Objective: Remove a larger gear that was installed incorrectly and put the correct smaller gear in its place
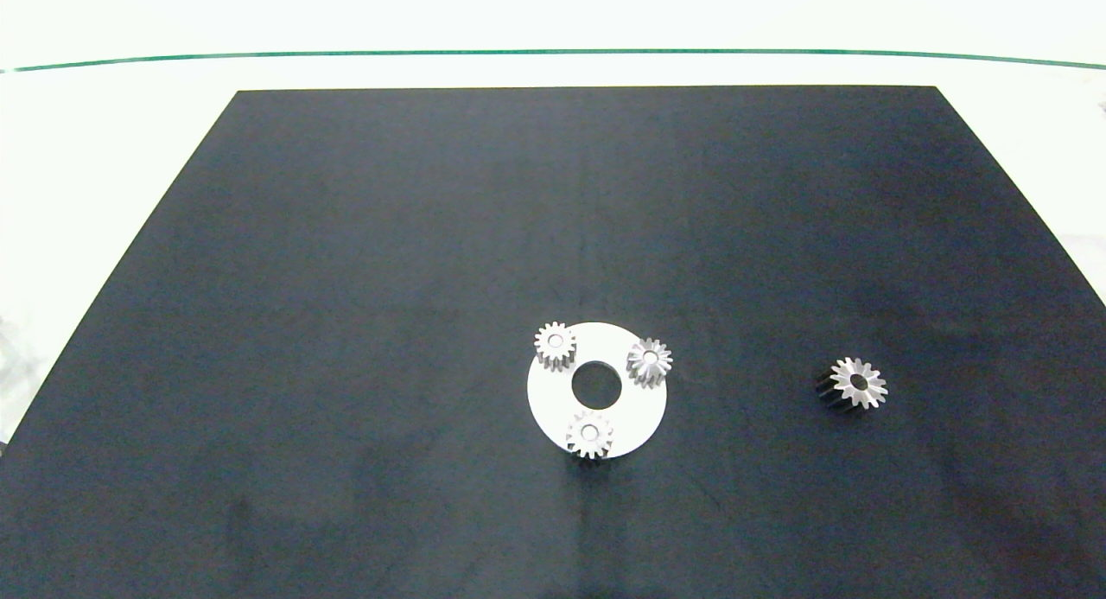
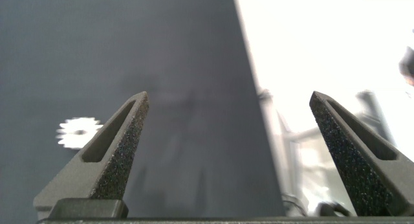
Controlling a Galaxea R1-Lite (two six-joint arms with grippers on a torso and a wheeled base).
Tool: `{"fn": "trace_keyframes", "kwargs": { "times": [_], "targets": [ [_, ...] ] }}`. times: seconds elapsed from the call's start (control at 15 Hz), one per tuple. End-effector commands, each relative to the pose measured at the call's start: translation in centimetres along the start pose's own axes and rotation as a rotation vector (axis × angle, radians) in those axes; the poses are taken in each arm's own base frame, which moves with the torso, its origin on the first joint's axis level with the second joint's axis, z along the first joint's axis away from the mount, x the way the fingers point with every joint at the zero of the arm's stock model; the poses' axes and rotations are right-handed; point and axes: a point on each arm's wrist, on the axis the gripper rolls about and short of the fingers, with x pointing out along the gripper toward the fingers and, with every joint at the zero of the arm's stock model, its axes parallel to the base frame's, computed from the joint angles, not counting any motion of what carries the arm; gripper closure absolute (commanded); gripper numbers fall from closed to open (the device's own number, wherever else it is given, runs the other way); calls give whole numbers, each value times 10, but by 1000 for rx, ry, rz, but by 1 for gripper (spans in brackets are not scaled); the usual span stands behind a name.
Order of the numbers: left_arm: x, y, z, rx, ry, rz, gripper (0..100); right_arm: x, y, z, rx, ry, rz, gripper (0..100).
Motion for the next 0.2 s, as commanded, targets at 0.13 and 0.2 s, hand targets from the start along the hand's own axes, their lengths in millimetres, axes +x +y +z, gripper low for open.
{"fn": "trace_keyframes", "kwargs": {
  "times": [0.13,0.2],
  "targets": [
    [-30,2,-19,-65,-170,120,0,-113,-31,-54,77,-176,-257,0],
    [-33,1,-20,-76,-183,147,0,-122,-31,-59,86,-198,-278,0]
  ]
}}
